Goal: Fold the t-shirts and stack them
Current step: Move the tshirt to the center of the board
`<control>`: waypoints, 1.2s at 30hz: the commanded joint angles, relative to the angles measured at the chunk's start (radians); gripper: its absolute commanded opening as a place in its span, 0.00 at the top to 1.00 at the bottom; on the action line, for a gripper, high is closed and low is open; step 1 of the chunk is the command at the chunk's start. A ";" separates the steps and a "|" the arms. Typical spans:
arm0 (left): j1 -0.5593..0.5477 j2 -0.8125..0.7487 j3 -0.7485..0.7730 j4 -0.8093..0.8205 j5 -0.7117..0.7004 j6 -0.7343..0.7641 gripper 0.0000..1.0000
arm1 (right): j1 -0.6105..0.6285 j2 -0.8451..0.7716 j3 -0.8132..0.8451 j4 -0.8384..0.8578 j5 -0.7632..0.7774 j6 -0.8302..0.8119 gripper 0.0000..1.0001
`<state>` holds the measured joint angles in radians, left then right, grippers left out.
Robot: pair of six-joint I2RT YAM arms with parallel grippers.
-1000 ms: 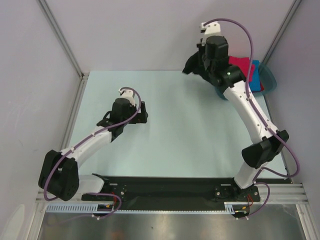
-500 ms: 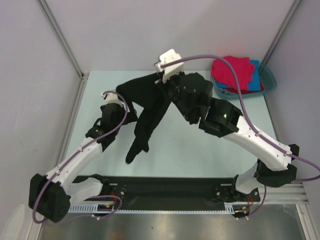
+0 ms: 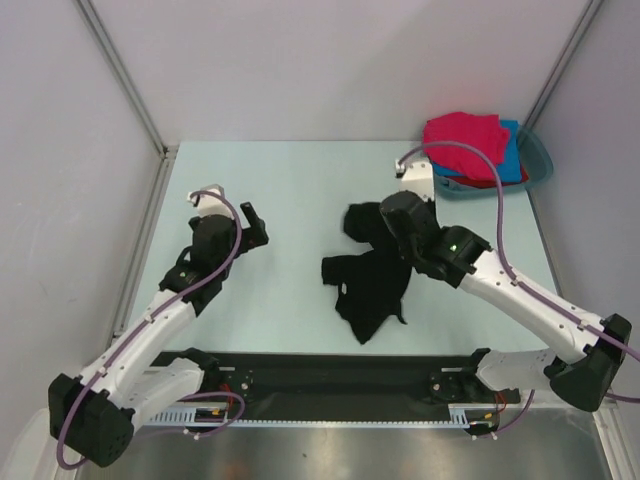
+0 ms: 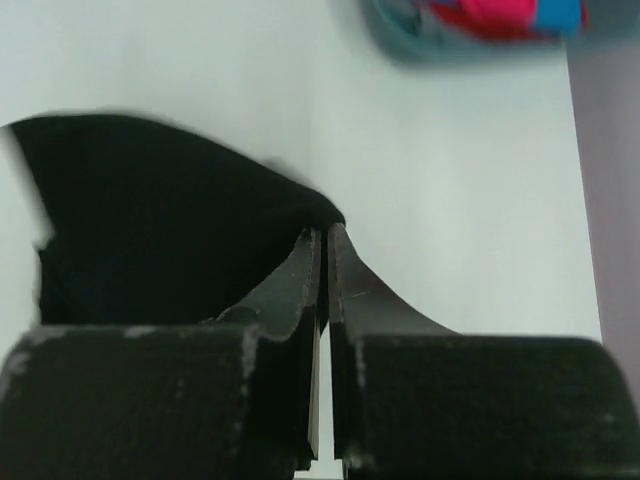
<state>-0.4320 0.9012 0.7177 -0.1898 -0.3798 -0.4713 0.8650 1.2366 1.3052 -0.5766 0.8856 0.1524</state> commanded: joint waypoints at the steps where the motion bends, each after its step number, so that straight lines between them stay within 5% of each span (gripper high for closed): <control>1: -0.007 0.044 0.003 -0.013 0.033 -0.027 0.00 | -0.053 -0.097 -0.090 -0.161 0.085 0.350 1.00; 8: -0.008 0.073 -0.034 0.075 0.113 -0.026 0.00 | -0.090 -0.198 -0.155 -0.349 0.162 0.498 1.00; 11: -0.011 0.132 -0.046 0.154 0.276 0.026 0.00 | -0.109 -0.197 -0.139 -0.449 0.208 0.591 1.00; 14: -0.034 0.244 -0.049 0.228 0.421 0.039 0.00 | -0.127 -0.192 -0.158 -0.447 0.205 0.598 1.00; 24: -0.171 0.714 0.048 0.435 0.593 -0.049 0.00 | -0.113 -0.190 -0.204 -0.351 0.087 0.558 1.00; 36: -0.231 0.869 0.147 0.556 0.662 -0.096 0.02 | -0.121 -0.212 -0.224 -0.309 0.076 0.513 1.00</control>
<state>-0.6617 1.7466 0.8299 0.2905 0.2249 -0.5266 0.7494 1.0496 1.0805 -0.9264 0.9390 0.6724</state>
